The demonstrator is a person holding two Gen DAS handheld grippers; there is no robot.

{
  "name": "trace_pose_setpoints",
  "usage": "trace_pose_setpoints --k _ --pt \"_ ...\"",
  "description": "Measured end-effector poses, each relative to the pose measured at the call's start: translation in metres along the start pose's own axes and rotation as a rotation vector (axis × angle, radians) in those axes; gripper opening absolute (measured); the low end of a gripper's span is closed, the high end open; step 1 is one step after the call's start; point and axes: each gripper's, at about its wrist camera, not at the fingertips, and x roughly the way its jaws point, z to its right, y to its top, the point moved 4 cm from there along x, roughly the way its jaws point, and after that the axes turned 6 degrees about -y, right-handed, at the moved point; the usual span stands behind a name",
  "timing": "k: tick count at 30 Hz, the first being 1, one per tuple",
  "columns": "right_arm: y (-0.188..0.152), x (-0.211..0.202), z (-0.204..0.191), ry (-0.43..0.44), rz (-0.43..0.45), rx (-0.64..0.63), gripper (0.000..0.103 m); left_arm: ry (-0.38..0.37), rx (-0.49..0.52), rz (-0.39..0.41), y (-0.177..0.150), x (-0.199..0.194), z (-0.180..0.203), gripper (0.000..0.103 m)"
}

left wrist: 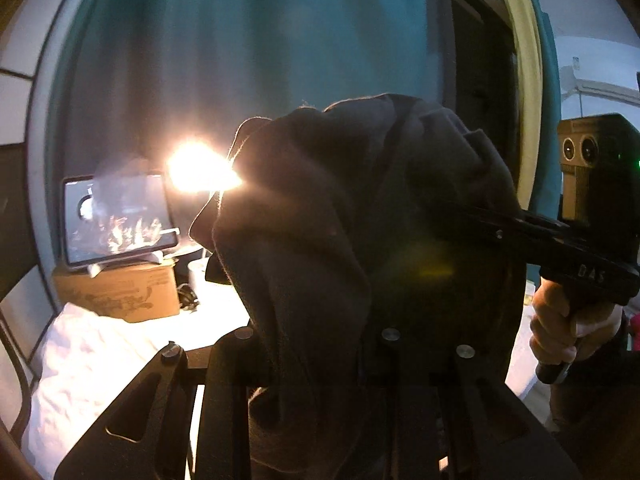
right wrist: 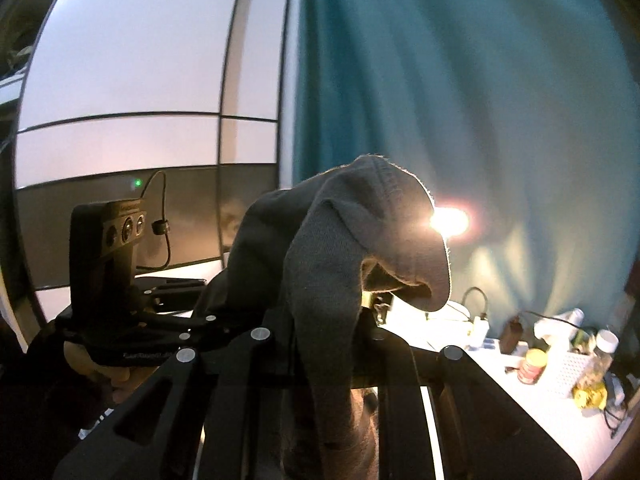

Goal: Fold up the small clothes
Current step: 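Lift the folded shirt off the bedspread with both grippers and hold it up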

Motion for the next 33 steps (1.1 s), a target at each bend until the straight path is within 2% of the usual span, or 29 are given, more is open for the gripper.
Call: trace_pose_setpoints --k 3,7,16,18,26,33 --pt "0.002 0.008 -0.01 0.023 -0.009 -0.005 0.017 0.003 -0.041 0.006 -0.003 -0.008 -0.013 0.025" --pt "0.0 0.022 -0.019 0.053 -0.026 -0.005 0.017 0.039 -0.043 -0.004 -0.008 -0.017 -0.017 0.025" --pt "-0.019 0.056 -0.02 0.049 -0.091 -0.006 0.017 0.113 -0.04 -0.049 -0.022 -0.016 -0.024 0.025" --pt "-0.024 0.063 -0.016 0.033 -0.112 -0.005 0.017 0.138 -0.022 -0.061 -0.025 -0.009 -0.024 0.024" --pt "-0.047 0.093 0.004 0.011 -0.19 0.029 0.017 0.109 -0.07 -0.119 -0.04 0.017 -0.045 0.025" --pt "-0.06 0.12 0.018 0.017 -0.234 0.062 0.017 0.134 -0.049 -0.167 -0.045 0.041 -0.056 0.025"
